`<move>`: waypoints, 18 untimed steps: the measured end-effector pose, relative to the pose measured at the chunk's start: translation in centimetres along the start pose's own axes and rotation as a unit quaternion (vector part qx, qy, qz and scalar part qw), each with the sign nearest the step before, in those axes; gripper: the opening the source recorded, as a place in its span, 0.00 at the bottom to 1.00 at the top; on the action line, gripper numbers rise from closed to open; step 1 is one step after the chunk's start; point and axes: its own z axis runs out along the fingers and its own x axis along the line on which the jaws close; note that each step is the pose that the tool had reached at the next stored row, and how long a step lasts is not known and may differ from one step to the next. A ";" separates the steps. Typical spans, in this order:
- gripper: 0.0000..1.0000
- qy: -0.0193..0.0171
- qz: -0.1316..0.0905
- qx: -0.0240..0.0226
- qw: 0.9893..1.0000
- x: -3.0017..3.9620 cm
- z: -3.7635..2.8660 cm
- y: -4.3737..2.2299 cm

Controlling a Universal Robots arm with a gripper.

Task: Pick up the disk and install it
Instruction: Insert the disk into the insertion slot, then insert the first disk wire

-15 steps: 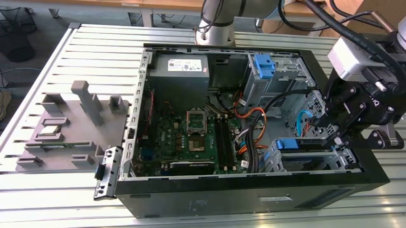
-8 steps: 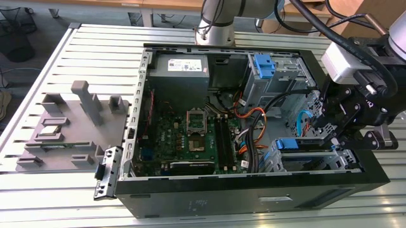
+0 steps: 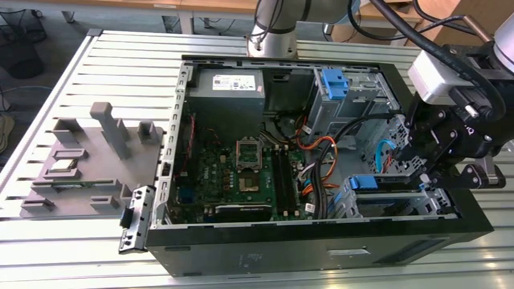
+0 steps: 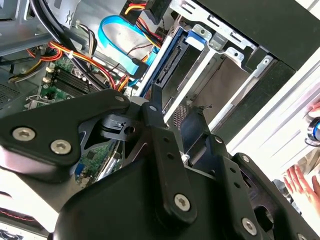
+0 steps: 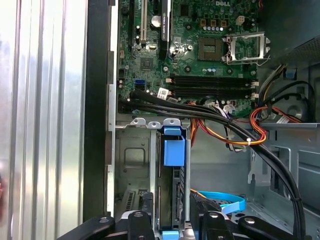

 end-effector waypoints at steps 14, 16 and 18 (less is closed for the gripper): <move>0.42 -0.001 0.000 0.000 1.000 -0.45 -0.32 0.07; 0.42 -0.001 0.000 0.000 1.000 -0.45 -0.33 0.07; 0.42 -0.001 0.000 0.000 1.000 -0.47 -0.70 0.08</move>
